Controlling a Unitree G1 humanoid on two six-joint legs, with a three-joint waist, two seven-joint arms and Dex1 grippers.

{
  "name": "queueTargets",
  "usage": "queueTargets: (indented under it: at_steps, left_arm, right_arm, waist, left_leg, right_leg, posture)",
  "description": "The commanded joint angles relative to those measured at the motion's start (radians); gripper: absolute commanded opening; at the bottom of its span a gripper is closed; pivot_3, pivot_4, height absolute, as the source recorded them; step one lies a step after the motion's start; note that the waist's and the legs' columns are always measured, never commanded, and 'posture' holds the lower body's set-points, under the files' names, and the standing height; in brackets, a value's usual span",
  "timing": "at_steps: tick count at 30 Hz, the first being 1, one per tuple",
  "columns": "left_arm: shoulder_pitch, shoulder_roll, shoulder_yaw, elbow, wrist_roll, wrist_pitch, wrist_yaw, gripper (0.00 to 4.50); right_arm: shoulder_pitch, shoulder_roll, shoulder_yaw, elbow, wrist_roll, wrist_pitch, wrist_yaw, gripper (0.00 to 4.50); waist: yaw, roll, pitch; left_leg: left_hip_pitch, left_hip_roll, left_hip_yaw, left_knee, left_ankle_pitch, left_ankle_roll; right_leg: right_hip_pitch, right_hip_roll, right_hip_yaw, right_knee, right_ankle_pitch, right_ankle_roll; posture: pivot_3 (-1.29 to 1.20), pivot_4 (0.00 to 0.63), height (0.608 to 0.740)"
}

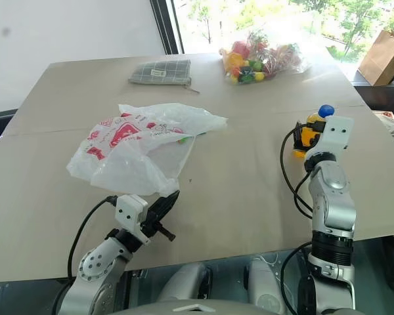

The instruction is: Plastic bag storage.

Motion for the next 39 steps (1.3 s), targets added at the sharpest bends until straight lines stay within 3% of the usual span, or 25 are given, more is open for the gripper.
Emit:
queueTargets:
  at_steps: [1,3,6,16,28,33,39]
  left_arm:
    - [-0.002,0.005,0.014,-0.015,-0.003,-0.027,-0.001,0.0]
    - [-0.002,0.003,0.014,-0.016,0.0,-0.03,0.003,0.0]
    - [-0.001,0.003,0.009,-0.014,0.01,-0.036,0.006,0.0]
    - [0.028,-0.003,0.021,-0.031,0.024,-0.048,0.034,0.0]
    - [0.045,-0.02,0.013,-0.032,0.035,-0.057,0.055,0.0]
    - [0.033,-0.014,0.017,-0.024,0.033,-0.055,0.05,0.0]
    - [0.024,-0.013,0.014,-0.016,0.03,-0.054,0.044,0.0]
  right_arm:
    - [-0.056,-0.036,0.106,-0.061,0.068,0.017,0.155,3.94]
    - [-0.08,-0.036,0.174,-0.068,0.153,0.105,0.271,3.94]
    - [-0.1,-0.025,0.189,-0.039,0.225,0.209,0.313,3.94]
    - [-0.182,-0.007,0.28,0.141,0.175,0.124,0.377,3.94]
    - [-0.189,-0.141,0.371,0.303,0.003,-0.017,0.432,3.94]
    - [-0.198,-0.201,0.375,0.356,-0.089,-0.117,0.399,2.6]
    - [-0.224,-0.206,0.361,0.389,-0.082,-0.169,0.401,2.54]
  waist:
    - [-0.002,0.0,0.0]
    - [-0.022,0.0,0.0]
    - [-0.029,0.0,-0.001]
    - [-0.025,-0.004,-0.003]
    - [0.006,-0.008,-0.015]
    - [0.022,-0.009,-0.016]
    - [0.035,-0.009,-0.016]
  left_leg:
    - [0.0,0.0,0.0,0.0,0.0,0.0]
    - [0.0,0.0,0.001,0.0,0.0,0.0]
    - [0.002,0.003,0.002,-0.001,0.0,0.0]
    - [0.002,0.001,0.001,-0.001,0.0,0.0]
    - [0.005,-0.001,-0.003,0.0,0.0,0.0]
    - [0.005,-0.002,-0.007,0.0,0.0,0.0]
    - [0.006,-0.003,-0.01,0.002,0.0,0.0]
  right_leg:
    - [0.0,0.0,0.0,0.0,0.0,0.0]
    - [0.0,0.0,0.001,0.0,0.0,0.0]
    - [0.0,0.003,0.003,0.001,0.0,0.0]
    - [0.0,0.001,0.003,0.0,0.0,0.0]
    - [0.005,-0.001,-0.002,-0.002,0.0,0.0]
    - [0.007,-0.003,-0.006,-0.003,0.0,0.0]
    - [0.012,-0.004,-0.009,-0.005,0.0,0.0]
  posture:
    - [0.0,0.15,0.74]
    - [0.0,0.15,0.74]
    - [0.0,0.15,0.74]
    - [0.0,0.15,0.74]
    - [0.0,0.15,0.74]
    - [0.0,0.15,0.74]
    - [0.0,0.15,0.74]
